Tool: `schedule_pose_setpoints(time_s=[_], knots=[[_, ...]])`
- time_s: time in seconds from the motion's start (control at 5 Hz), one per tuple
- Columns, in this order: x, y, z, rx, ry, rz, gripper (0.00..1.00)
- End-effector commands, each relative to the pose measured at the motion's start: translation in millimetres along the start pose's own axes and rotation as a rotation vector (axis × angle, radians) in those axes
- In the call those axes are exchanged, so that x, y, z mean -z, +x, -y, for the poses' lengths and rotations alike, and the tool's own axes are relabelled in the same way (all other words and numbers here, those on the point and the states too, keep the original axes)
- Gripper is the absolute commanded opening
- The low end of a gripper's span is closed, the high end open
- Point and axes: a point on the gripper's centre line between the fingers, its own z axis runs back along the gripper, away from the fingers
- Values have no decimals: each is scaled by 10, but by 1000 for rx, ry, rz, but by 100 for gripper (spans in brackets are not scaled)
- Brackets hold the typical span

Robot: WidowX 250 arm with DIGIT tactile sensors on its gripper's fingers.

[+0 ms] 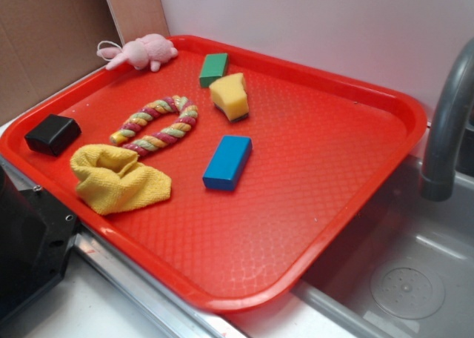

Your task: Grab the blue block.

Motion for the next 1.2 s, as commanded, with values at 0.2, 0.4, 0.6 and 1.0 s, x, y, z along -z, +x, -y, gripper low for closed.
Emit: schedule_pose_setpoints(time_s=[0.2, 0.4, 0.6, 1.0], knots=[[494, 175, 162, -249, -53, 65, 100], [781, 353, 431, -317, -116, 112, 100], [1185, 441, 660, -304, -101, 84, 100], [1797, 620, 729, -277, -29, -23, 100]])
